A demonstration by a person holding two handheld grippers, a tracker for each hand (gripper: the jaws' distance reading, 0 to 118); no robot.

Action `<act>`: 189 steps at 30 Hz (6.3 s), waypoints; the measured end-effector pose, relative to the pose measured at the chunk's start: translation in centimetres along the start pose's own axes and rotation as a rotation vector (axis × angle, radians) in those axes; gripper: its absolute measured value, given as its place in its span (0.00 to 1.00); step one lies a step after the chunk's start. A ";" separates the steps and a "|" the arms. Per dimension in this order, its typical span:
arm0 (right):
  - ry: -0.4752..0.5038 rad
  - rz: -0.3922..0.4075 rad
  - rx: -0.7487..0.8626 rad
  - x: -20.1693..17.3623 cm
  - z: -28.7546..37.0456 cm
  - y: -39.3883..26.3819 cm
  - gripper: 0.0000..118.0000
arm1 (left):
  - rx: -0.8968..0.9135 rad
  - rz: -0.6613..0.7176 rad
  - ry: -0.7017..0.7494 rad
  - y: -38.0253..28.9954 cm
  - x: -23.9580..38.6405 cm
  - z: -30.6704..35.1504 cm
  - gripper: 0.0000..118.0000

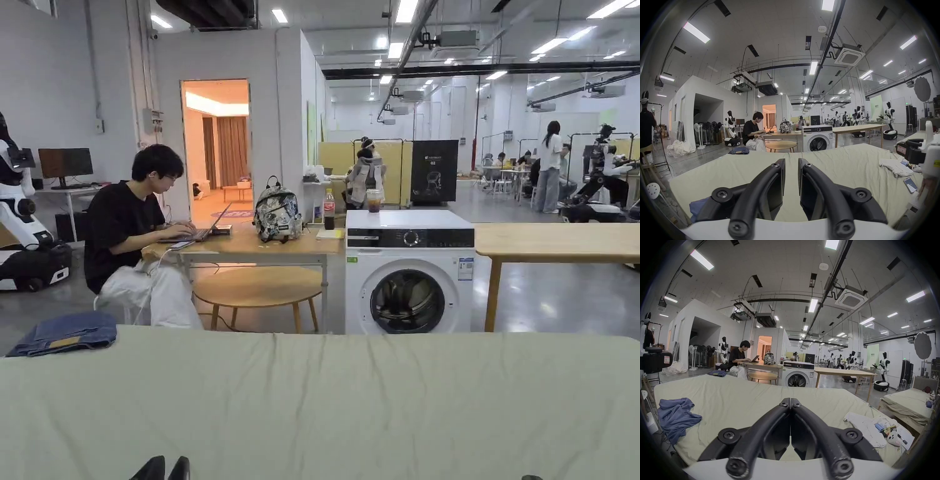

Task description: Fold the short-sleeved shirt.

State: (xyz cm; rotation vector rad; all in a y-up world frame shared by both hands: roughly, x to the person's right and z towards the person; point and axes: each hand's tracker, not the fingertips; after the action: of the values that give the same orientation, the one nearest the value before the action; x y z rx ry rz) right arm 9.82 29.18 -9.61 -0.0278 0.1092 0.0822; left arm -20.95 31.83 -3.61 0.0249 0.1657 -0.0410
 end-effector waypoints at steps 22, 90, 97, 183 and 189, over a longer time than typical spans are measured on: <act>0.136 0.002 -0.018 -4.6 -1.2 -0.5 0.00 | -0.029 0.035 0.122 -0.5 -5.1 3.2 0.10; 0.230 -0.130 -0.332 -2.6 -4.7 -7.9 0.00 | -0.971 0.060 0.119 -22.0 -23.9 -13.6 0.00; 0.223 -0.106 -0.282 -1.8 -2.9 -6.9 0.00 | -0.657 0.305 0.173 -10.3 -29.1 -13.3 0.00; 0.047 -0.315 -0.540 11.0 3.6 -10.1 0.00 | -1.034 -0.054 -0.229 -21.6 -4.6 -16.6 0.03; -0.032 -0.437 -0.619 10.3 4.8 -12.9 0.13 | -1.040 0.040 -0.220 -22.1 -6.0 -16.8 0.02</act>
State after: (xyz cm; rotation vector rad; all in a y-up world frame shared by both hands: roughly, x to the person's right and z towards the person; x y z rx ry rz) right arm 21.66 17.31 -5.69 -0.6652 0.0403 -0.3231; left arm -30.58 10.44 -19.63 -1.0103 -0.0485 0.0862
